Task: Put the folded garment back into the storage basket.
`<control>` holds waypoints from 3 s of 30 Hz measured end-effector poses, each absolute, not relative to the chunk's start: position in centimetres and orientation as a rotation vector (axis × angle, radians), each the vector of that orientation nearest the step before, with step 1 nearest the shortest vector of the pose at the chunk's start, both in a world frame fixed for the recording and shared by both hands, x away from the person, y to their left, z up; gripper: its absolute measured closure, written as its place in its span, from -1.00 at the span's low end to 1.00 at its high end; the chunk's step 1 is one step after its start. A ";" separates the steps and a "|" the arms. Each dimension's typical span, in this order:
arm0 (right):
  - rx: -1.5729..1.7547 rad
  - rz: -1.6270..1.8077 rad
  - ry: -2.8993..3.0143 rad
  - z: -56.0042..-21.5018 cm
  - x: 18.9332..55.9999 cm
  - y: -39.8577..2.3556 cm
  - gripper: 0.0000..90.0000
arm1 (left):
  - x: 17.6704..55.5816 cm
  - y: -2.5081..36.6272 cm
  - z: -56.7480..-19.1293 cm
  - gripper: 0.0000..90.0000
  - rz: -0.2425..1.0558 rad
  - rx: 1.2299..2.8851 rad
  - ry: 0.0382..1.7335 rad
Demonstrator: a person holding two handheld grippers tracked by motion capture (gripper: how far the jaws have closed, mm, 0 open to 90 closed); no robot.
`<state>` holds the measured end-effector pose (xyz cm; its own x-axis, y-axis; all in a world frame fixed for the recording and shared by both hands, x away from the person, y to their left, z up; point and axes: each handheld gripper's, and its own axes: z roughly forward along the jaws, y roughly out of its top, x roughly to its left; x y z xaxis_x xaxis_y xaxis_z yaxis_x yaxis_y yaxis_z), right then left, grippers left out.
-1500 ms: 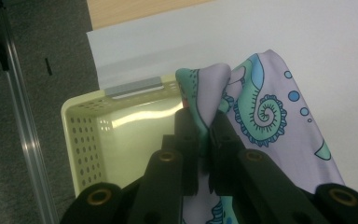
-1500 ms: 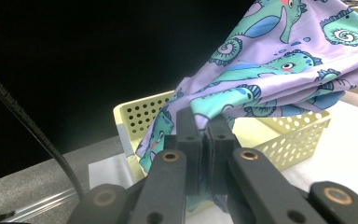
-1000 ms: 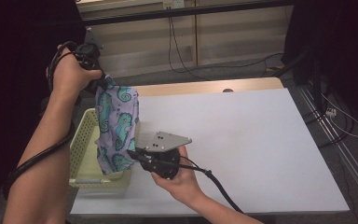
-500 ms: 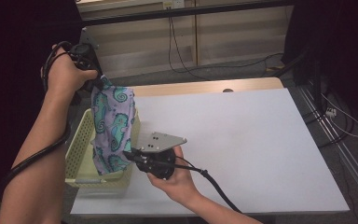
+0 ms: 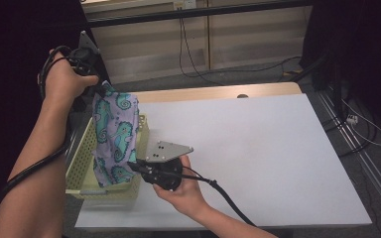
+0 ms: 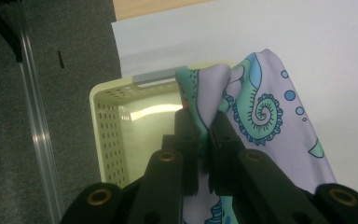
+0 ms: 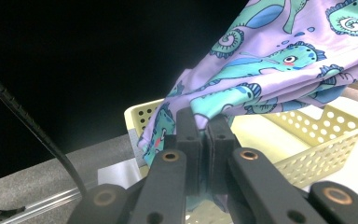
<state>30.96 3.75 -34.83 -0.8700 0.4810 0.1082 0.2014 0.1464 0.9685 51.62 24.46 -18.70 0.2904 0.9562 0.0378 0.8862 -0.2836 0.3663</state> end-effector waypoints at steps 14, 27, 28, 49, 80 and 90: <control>0.664 1.810 2.212 -35.6 31.2 5.0 0.95 | 51.5 25.5 -19.1 0.88 0.370 2.290 1.699; 0.657 1.815 2.234 -36.3 31.3 6.0 0.94 | 51.6 26.1 -20.0 0.88 0.372 2.283 1.707; 0.658 1.815 2.234 -36.3 31.3 6.0 0.94 | 51.7 26.1 -20.1 0.88 0.378 2.285 1.706; 0.644 1.793 2.241 -36.8 31.5 6.4 0.94 | 52.1 26.5 -21.3 0.88 0.370 2.287 1.718; 0.755 1.550 2.190 -38.7 34.5 -2.6 -0.41 | 51.7 27.1 -30.4 -0.45 0.389 2.265 1.481; 0.812 1.480 2.163 -39.8 34.4 -6.5 -0.45 | 50.5 26.4 -31.3 -0.50 0.369 2.259 1.440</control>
<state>34.43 -6.48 -39.80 -0.7537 0.6572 0.0014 0.2393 0.2724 0.9319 50.54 26.37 -31.26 0.4244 0.9054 -0.0085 0.7898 -0.3656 0.4925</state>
